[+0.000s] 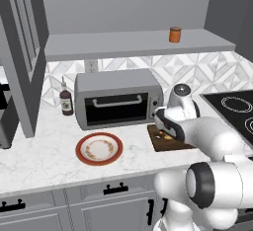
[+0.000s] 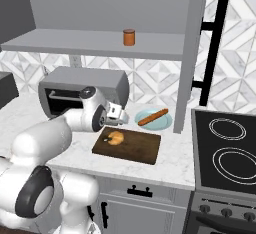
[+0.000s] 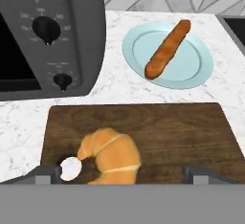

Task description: From the different types of pastries on the counter, select a croissant and place it on the cutting board. Then retrieve a jar of jam from the cabinet and place it alongside the croissant on the cutting board.

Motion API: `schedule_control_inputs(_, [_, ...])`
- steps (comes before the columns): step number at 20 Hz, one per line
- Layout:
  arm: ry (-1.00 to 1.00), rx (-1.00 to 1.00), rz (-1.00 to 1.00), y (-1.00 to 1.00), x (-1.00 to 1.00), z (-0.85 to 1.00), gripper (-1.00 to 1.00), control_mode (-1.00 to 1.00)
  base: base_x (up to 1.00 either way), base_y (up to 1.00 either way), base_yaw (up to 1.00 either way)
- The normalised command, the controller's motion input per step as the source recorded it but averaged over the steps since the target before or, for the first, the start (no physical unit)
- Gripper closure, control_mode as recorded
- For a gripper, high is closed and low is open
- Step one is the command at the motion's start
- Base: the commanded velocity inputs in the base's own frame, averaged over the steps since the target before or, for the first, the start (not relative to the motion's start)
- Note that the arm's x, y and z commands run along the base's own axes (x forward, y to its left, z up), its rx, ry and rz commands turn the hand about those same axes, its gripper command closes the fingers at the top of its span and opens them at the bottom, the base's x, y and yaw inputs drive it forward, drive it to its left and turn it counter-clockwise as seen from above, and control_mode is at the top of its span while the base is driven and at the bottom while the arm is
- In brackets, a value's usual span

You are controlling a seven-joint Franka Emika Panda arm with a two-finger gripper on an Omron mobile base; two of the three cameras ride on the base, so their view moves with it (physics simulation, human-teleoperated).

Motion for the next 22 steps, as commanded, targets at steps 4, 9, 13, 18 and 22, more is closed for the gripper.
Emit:
schedule_control_inputs(4, [-0.24, 0.00, -0.10, -0.06, -0.46, 0.86, -1.00, -1.00, 0.00, 0.00, 0.00])
schedule_control_inputs(9, [-0.11, 0.00, -0.02, -0.04, -0.37, 1.00, -1.00, -1.00, 0.00, 0.00, 0.00])
schedule_control_inputs(13, [-0.06, 0.00, 0.00, 0.00, -0.34, 1.00, -1.00, -1.00, 0.00, 0.00, 0.00])
schedule_control_inputs(18, [0.00, 0.00, 0.00, 0.00, -0.34, 1.00, -1.00, -1.00, 0.00, 0.00, 0.00])
schedule_control_inputs(22, [0.00, 0.00, 0.00, 0.00, -0.32, 1.00, -1.00, -1.00, 0.00, 0.00, 0.00])
